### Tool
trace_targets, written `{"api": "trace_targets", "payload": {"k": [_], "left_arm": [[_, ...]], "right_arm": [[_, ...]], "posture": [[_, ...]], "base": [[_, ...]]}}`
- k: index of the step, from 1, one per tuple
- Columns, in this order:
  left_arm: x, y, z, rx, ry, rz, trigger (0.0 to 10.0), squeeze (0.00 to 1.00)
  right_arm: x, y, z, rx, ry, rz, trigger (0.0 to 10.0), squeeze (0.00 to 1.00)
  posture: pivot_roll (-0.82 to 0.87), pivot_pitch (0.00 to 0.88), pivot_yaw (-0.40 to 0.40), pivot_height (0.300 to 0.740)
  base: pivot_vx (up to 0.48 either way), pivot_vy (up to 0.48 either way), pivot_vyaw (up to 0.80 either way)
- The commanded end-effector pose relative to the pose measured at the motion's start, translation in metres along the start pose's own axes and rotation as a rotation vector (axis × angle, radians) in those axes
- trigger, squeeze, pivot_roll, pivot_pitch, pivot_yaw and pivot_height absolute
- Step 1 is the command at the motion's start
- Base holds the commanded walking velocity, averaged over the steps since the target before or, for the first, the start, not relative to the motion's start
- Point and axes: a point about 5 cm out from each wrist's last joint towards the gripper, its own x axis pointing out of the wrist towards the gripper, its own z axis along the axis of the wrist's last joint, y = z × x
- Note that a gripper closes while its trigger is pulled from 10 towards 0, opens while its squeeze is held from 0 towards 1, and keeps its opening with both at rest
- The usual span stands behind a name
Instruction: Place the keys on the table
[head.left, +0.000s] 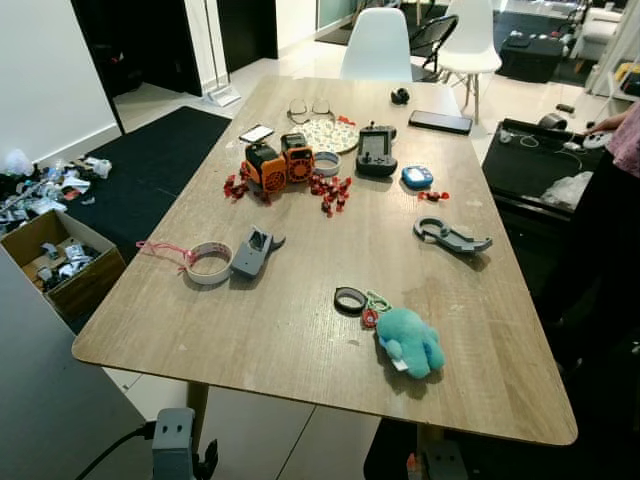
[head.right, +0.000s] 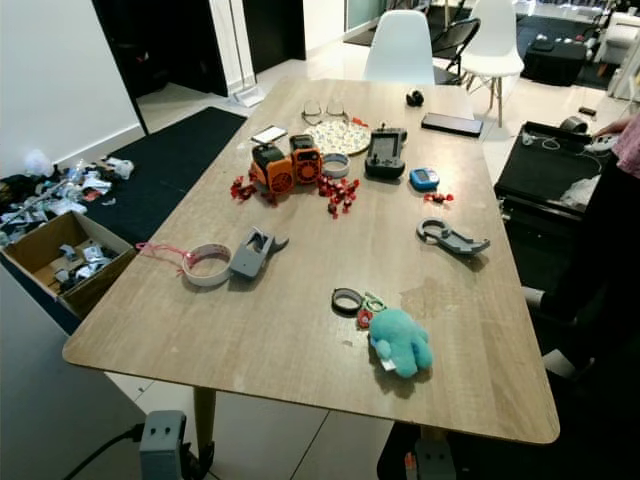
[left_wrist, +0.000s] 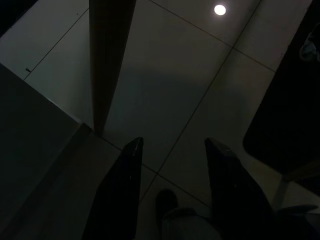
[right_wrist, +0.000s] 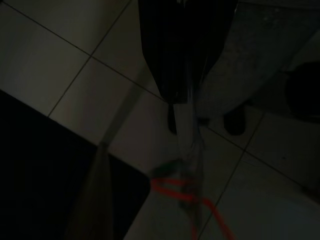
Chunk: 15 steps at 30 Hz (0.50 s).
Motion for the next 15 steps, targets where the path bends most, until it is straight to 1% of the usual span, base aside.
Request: {"api": "trace_targets", "payload": {"k": [1,2,3,9,12,15], "left_arm": [[-0.002,0.005,-0.004,0.035,0.025,0.003,10.0,0.0],[-0.002,0.004,-0.004,0.047,0.03,0.001,10.0,0.0],[-0.002,0.004,-0.004,0.047,0.03,0.001,10.0,0.0],[-0.001,0.004,-0.004,0.057,0.037,0.001,10.0,0.0],[-0.001,0.005,-0.005,0.053,0.042,0.004,10.0,0.0],[-0.001,0.006,-0.007,0.045,0.063,0.016,10.0,0.0]], "right_arm": [[-0.002,-0.004,-0.008,0.011,0.023,-0.002,10.0,0.0],[-0.005,-0.012,-0.012,0.014,0.029,-0.012,10.0,0.0],[-0.005,-0.012,-0.012,0.014,0.029,-0.012,10.0,0.0],[-0.01,-0.026,-0.016,0.02,0.034,-0.027,10.0,0.0],[-0.01,-0.029,-0.016,0.023,0.036,-0.031,10.0,0.0],[-0.01,-0.028,-0.016,0.024,0.036,-0.031,10.0,0.0]], "posture": [[0.03,0.079,0.013,0.74],[0.03,0.081,0.015,0.74],[0.03,0.081,0.015,0.74],[0.02,0.085,0.018,0.74],[0.02,0.086,0.019,0.74],[0.02,0.088,0.018,0.74]], "base": [[0.0,0.0,0.0],[0.0,0.0,0.0],[0.0,0.0,0.0],[0.0,0.0,0.0],[0.0,0.0,0.0],[0.0,0.0,0.0]]}}
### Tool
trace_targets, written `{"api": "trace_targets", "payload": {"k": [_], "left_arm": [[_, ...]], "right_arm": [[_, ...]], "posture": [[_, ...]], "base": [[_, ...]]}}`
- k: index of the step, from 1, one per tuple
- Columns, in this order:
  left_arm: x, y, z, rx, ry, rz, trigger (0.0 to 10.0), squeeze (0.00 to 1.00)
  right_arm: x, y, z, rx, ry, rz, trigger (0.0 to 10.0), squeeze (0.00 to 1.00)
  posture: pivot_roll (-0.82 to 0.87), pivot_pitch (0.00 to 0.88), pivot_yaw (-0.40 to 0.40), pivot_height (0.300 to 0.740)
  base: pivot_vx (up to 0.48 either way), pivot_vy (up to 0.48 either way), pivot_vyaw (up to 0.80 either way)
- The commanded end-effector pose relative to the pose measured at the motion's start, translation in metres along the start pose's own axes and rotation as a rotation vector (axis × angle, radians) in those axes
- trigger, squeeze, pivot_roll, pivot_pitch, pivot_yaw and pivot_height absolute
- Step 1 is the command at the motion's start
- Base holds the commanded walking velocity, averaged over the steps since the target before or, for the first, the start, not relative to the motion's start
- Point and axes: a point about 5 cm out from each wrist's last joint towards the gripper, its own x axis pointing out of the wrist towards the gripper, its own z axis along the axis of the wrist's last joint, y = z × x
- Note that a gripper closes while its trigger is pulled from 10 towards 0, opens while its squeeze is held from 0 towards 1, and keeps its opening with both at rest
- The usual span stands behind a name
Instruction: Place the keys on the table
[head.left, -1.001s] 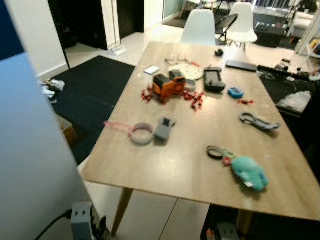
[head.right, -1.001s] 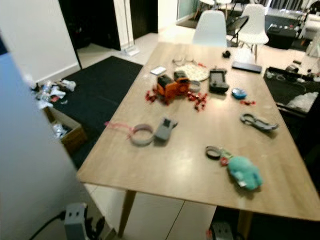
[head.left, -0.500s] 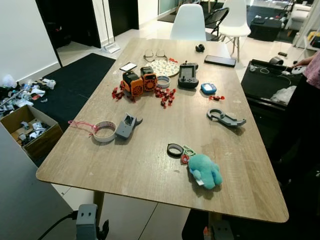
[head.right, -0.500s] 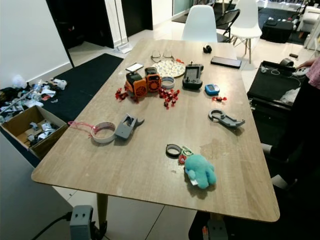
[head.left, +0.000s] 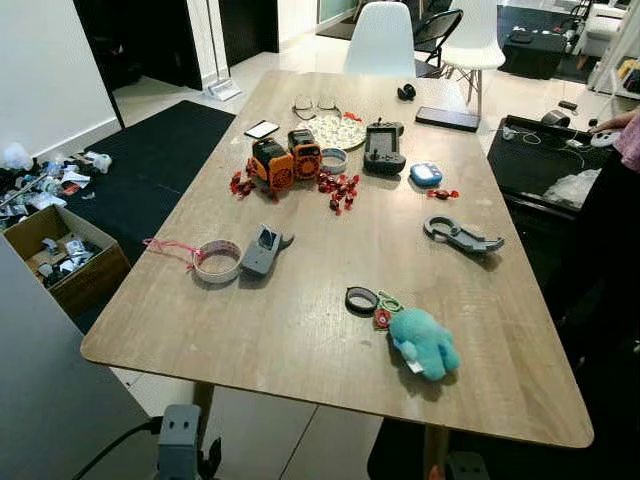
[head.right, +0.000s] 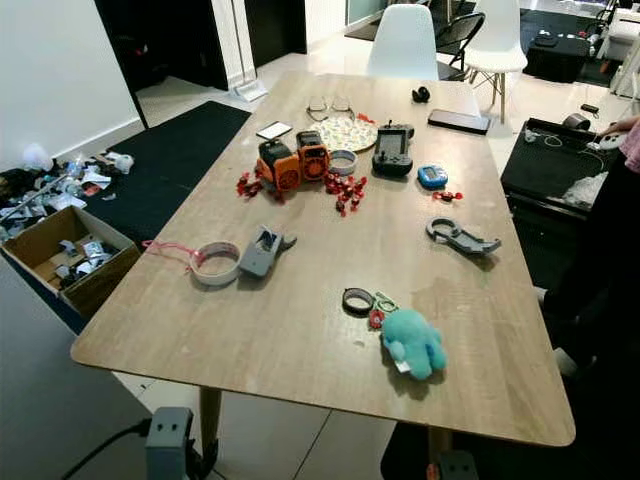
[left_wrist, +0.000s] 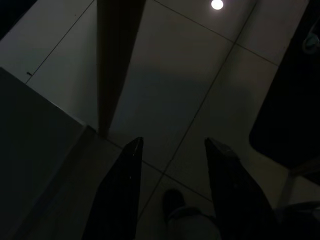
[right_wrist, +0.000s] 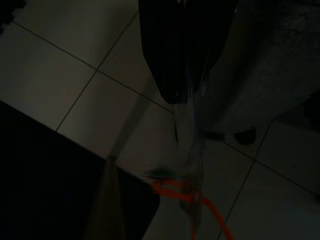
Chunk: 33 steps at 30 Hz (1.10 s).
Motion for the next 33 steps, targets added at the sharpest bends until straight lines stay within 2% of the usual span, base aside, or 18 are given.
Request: {"api": "trace_targets", "payload": {"k": [1,3,8,12,16,20,27,33], "left_arm": [[-0.004,0.008,-0.009,0.008,0.054,0.021,10.0,0.0],[-0.004,0.008,-0.009,0.005,0.059,0.022,10.0,0.0],[-0.004,0.007,-0.011,0.002,0.062,0.015,10.0,0.0],[-0.005,0.008,-0.012,0.008,0.062,0.016,10.0,0.0],[-0.005,0.009,-0.014,0.005,0.077,0.014,10.0,0.0],[-0.006,0.01,-0.016,0.005,0.093,0.013,10.0,0.0],[-0.008,0.012,-0.02,0.001,0.107,0.012,10.0,0.0],[-0.01,0.013,-0.023,0.006,0.118,0.011,10.0,0.0]], "right_arm": [[-0.001,-0.001,-0.005,0.011,0.012,-0.004,10.0,0.0],[-0.001,-0.001,-0.005,0.011,0.012,-0.004,10.0,0.0],[0.003,0.022,-0.005,0.007,0.013,0.018,10.0,0.0],[0.004,0.03,-0.006,0.007,0.013,0.026,10.0,0.0],[0.004,0.031,-0.007,0.01,0.015,0.027,10.0,0.0],[0.002,0.022,-0.008,0.014,0.013,0.02,10.0,0.0],[0.003,0.019,-0.005,0.017,0.007,0.015,10.0,0.0],[0.003,0.018,-0.005,0.078,0.01,-0.03,10.0,0.0]], "posture": [[0.02,0.088,0.018,0.74],[0.02,0.088,0.018,0.74],[0.02,0.086,0.016,0.74],[0.02,0.087,0.017,0.74],[0.02,0.09,0.018,0.74],[0.02,0.089,0.018,0.74],[0.02,0.081,0.017,0.74],[0.02,0.078,0.016,0.74]], "base": [[0.0,0.0,0.0],[0.0,0.0,0.0],[0.0,0.451,0.0],[0.0,0.24,0.0],[0.0,0.0,0.0],[0.0,0.0,0.0],[0.0,0.0,0.0],[0.0,0.0,0.0]]}}
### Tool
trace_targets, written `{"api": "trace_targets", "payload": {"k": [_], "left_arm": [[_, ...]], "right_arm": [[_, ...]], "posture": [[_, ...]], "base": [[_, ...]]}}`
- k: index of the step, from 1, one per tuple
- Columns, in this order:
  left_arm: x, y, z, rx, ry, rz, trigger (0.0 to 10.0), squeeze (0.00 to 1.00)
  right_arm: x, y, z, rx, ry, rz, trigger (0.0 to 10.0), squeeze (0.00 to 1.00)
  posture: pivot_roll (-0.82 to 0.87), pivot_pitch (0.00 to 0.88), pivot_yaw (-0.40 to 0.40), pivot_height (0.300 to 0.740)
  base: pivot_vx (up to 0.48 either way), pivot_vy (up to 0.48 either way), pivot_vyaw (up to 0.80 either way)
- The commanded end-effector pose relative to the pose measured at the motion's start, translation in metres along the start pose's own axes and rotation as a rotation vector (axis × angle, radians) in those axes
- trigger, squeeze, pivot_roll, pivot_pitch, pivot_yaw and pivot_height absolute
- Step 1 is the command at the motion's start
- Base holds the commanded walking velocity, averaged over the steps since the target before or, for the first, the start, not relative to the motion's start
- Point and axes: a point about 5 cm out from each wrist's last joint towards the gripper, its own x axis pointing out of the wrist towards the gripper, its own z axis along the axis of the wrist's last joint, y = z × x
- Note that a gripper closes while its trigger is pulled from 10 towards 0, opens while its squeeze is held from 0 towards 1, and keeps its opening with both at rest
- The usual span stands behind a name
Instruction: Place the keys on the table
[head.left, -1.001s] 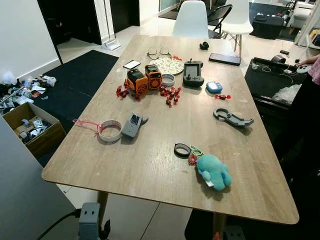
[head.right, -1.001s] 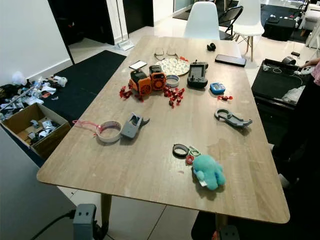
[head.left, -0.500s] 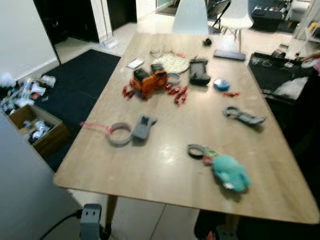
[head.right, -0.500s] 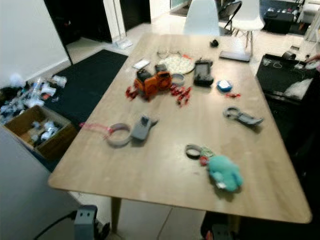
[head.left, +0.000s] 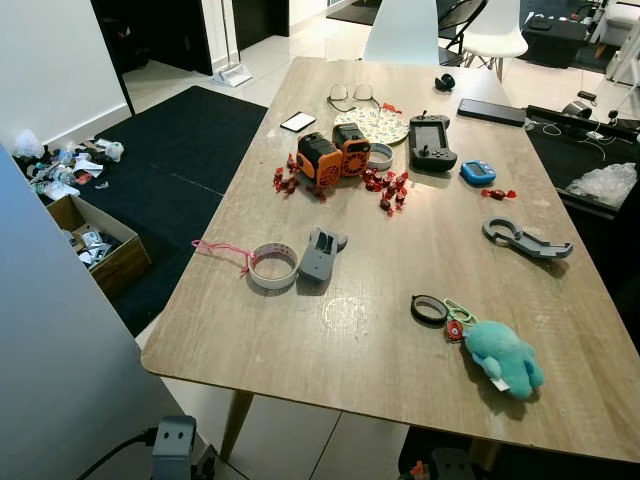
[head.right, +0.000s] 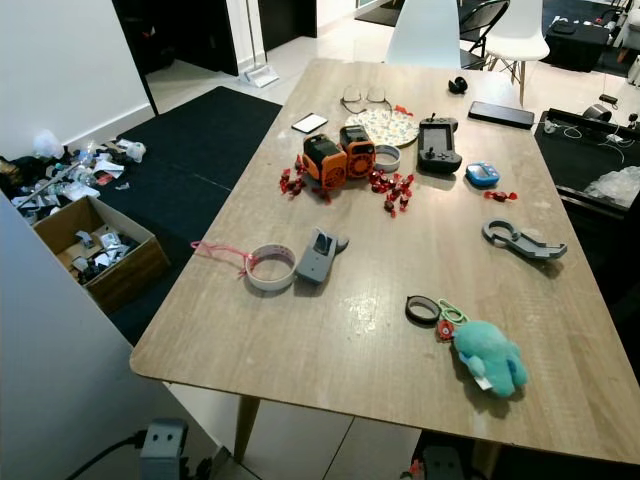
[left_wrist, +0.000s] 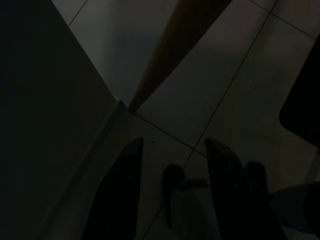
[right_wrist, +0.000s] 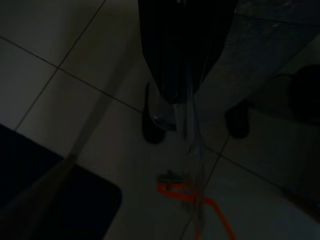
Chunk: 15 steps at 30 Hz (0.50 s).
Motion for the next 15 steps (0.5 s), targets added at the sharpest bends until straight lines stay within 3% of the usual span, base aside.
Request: {"api": "trace_targets", "payload": {"k": [1,5,9,10,12,13,15], "left_arm": [[-0.004,0.005,-0.009,0.009,0.033,0.008,10.0,0.0],[-0.005,0.005,-0.011,0.015,0.045,0.008,10.0,0.0],[-0.006,0.005,-0.013,0.019,0.053,0.008,10.0,0.0],[-0.006,0.005,-0.013,0.02,0.054,0.007,10.0,0.0],[-0.006,0.004,-0.014,0.024,0.055,0.006,10.0,0.0],[-0.006,0.004,-0.014,0.024,0.055,0.006,10.0,0.0],[-0.006,0.004,-0.013,0.03,0.054,0.002,10.0,0.0]], "right_arm": [[-0.001,-0.002,-0.007,0.036,0.023,-0.023,10.0,0.0],[0.0,0.0,-0.008,0.056,0.057,-0.073,10.0,0.0],[-0.005,-0.008,-0.023,0.055,0.114,-0.136,10.0,0.0],[-0.011,-0.02,-0.035,0.059,0.14,-0.169,10.0,0.0],[-0.04,-0.076,-0.064,0.101,0.176,-0.326,10.0,0.0],[-0.04,-0.076,-0.064,0.101,0.176,-0.326,10.0,0.0],[-0.064,-0.123,-0.069,0.147,0.152,-0.465,10.0,0.0]], "posture": [[0.02,0.078,0.016,0.74],[0.02,0.075,0.016,0.74],[0.02,0.071,0.016,0.74],[0.02,0.071,0.016,0.74],[0.02,0.074,0.021,0.74],[0.02,0.074,0.021,0.74],[0.01,0.078,0.026,0.74]], "base": [[0.0,0.0,0.0],[0.0,0.0,0.0],[0.0,0.0,0.0],[0.0,0.0,0.0],[0.0,0.0,0.0],[0.0,0.0,0.0],[0.0,0.0,0.0]]}}
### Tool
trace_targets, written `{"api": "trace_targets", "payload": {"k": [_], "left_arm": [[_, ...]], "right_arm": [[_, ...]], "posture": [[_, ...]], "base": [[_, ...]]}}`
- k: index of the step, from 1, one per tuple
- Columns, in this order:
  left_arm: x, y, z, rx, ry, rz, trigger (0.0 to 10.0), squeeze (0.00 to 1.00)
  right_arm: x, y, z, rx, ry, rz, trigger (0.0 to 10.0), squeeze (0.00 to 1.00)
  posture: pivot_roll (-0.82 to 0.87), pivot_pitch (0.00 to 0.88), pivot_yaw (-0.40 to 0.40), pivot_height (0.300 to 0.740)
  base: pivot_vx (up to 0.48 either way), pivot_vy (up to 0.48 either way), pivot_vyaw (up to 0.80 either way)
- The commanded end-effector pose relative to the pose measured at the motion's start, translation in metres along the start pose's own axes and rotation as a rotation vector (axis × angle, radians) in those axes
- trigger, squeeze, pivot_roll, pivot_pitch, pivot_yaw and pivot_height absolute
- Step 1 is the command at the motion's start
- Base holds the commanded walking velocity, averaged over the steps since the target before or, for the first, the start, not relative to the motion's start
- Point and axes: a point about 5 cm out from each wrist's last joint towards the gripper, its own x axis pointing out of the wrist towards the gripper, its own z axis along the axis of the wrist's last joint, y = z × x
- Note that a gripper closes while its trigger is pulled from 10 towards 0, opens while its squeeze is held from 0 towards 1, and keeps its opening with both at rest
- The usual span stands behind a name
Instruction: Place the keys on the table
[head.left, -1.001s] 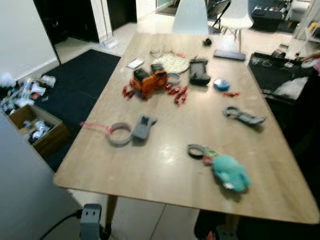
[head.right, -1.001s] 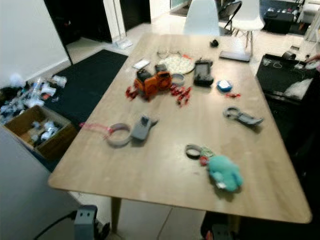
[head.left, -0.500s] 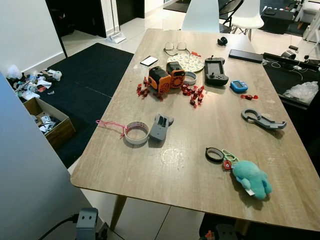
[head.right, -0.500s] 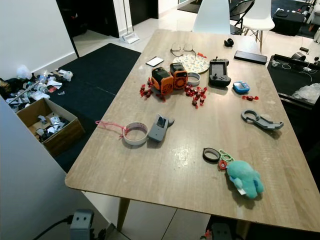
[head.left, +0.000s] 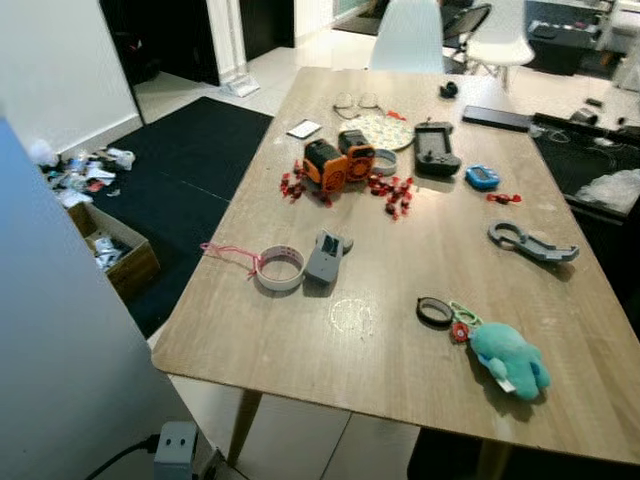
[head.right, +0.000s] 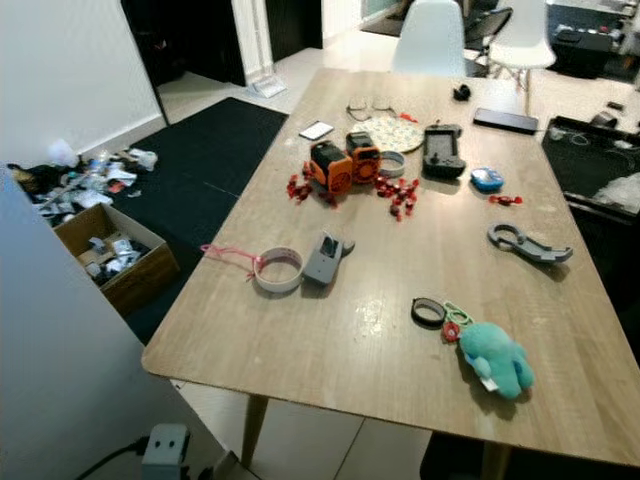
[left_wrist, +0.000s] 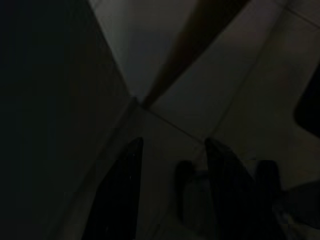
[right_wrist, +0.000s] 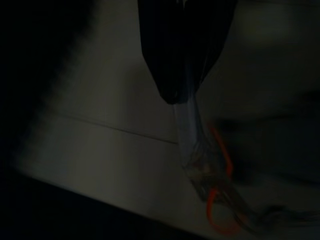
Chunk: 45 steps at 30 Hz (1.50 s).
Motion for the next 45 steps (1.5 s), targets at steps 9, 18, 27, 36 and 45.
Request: {"api": "trace_targets", "payload": {"k": [9,18,27,36,45], "left_arm": [[-0.001,0.003,-0.002,0.027,0.015,-0.004,10.0,0.0],[-0.001,0.002,0.0,0.016,-0.008,0.003,10.0,0.0],[-0.002,0.0,0.0,0.019,-0.021,-0.003,10.0,0.0],[-0.001,-0.001,0.003,0.021,-0.043,-0.01,10.0,0.0],[-0.002,-0.002,0.005,0.018,-0.066,-0.006,10.0,0.0]], "right_arm": [[0.003,-0.007,0.023,0.056,-0.08,0.008,10.0,0.0],[0.003,-0.021,0.053,0.161,-0.2,-0.119,10.0,0.0],[-0.016,-0.103,0.089,0.289,-0.377,-0.371,10.0,0.0],[-0.045,-0.148,0.158,0.484,-0.663,-0.496,10.0,0.0],[-0.091,-0.156,0.263,0.607,-1.047,-0.381,10.0,0.0]], "posture": [[0.01,0.079,0.024,0.74],[0.02,0.08,0.015,0.74],[0.01,0.087,0.016,0.74],[0.01,0.085,0.017,0.74],[0.02,0.083,-0.002,0.74]], "base": [[0.0,0.0,0.0],[0.0,0.0,0.0],[0.0,0.0,0.0],[0.0,0.0,0.0],[0.0,0.0,0.0]]}}
